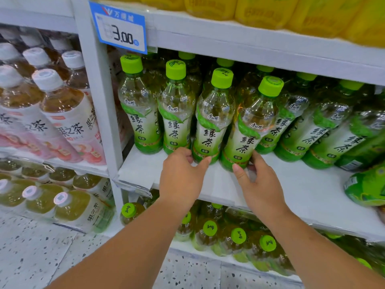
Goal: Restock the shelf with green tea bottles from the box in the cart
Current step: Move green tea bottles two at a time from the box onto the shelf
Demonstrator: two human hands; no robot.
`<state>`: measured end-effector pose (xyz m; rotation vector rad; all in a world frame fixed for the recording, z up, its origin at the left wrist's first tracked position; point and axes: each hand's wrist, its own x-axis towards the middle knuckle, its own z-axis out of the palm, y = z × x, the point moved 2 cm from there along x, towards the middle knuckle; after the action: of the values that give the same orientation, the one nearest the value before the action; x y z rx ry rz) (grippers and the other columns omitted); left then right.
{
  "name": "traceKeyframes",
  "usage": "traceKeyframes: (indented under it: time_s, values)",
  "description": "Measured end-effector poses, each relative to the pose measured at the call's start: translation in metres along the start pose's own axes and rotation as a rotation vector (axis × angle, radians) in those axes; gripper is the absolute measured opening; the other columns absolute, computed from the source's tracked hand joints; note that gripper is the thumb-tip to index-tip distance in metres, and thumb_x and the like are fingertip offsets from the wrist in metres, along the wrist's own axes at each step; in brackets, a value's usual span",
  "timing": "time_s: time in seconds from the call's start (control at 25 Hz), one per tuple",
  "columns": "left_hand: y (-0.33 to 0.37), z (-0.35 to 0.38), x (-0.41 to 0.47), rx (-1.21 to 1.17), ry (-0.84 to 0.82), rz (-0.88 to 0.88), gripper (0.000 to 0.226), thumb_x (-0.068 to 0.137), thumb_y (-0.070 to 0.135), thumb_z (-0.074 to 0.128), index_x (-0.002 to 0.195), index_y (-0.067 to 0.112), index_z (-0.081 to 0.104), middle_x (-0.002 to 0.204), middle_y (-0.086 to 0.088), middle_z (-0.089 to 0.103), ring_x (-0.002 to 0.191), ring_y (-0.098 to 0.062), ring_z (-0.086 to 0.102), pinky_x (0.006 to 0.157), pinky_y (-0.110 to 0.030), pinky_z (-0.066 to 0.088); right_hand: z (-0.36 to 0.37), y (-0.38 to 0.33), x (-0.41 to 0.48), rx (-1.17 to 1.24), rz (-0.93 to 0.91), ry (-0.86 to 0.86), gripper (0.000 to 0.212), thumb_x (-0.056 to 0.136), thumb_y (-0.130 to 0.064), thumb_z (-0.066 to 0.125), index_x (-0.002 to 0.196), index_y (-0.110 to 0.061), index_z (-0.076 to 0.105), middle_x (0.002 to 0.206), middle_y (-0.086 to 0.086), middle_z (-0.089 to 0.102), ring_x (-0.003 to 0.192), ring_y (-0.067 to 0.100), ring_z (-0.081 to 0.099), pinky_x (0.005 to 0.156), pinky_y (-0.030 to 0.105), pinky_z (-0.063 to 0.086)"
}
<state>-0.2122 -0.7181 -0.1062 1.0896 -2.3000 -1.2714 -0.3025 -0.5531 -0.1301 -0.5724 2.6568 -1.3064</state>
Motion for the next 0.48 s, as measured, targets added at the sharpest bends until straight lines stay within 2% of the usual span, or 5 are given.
traceKeyframes:
  time_s: [0.12, 0.24, 0.36, 0.48]
  values:
    - [-0.002, -0.01, -0.008, 0.009, -0.128, -0.017, 0.05, 0.094, 0.049, 0.062, 0.133, 0.018, 0.057, 0.122, 0.003, 0.063, 0.104, -0.014, 0.059, 0.087, -0.029, 0.047, -0.007, -0.012, -0.005, 0.127, 0.155, -0.066, 0.042, 0.096, -0.037, 0.059, 0.138, -0.033, 0.053, 0.128, -0.019, 0.061, 0.12, 0.004, 0.055, 0.099, 0.025, 0.04]
    - [-0.002, -0.023, -0.023, 0.0, -0.264, -0.054, 0.05, 0.097, 0.051, 0.054, 0.14, 0.025, 0.05, 0.126, 0.003, 0.058, 0.108, -0.017, 0.057, 0.09, -0.032, 0.048, -0.016, -0.023, -0.018, 0.214, 0.339, -0.036, 0.032, 0.094, -0.041, 0.062, 0.124, -0.03, 0.06, 0.115, -0.013, 0.063, 0.116, 0.012, 0.057, 0.102, 0.033, 0.042]
    - [0.001, -0.042, -0.043, -0.017, -0.374, -0.122, 0.053, 0.1, 0.052, 0.047, 0.145, 0.023, 0.043, 0.125, 0.004, 0.054, 0.109, -0.017, 0.052, 0.088, -0.029, 0.04, -0.022, -0.038, -0.045, 0.207, 0.41, -0.065, 0.043, 0.094, -0.043, 0.06, 0.134, -0.027, 0.058, 0.115, -0.007, 0.06, 0.11, 0.014, 0.056, 0.097, 0.033, 0.042]
    - [0.005, -0.067, -0.067, -0.028, -0.47, -0.197, 0.052, 0.102, 0.051, 0.043, 0.143, 0.019, 0.045, 0.117, 0.007, 0.052, 0.105, -0.014, 0.05, 0.095, -0.032, 0.038, -0.028, -0.06, -0.075, 0.226, 0.47, -0.159, 0.049, 0.095, -0.046, 0.056, 0.141, -0.03, 0.05, 0.126, -0.007, 0.058, 0.11, 0.014, 0.054, 0.092, 0.032, 0.04]
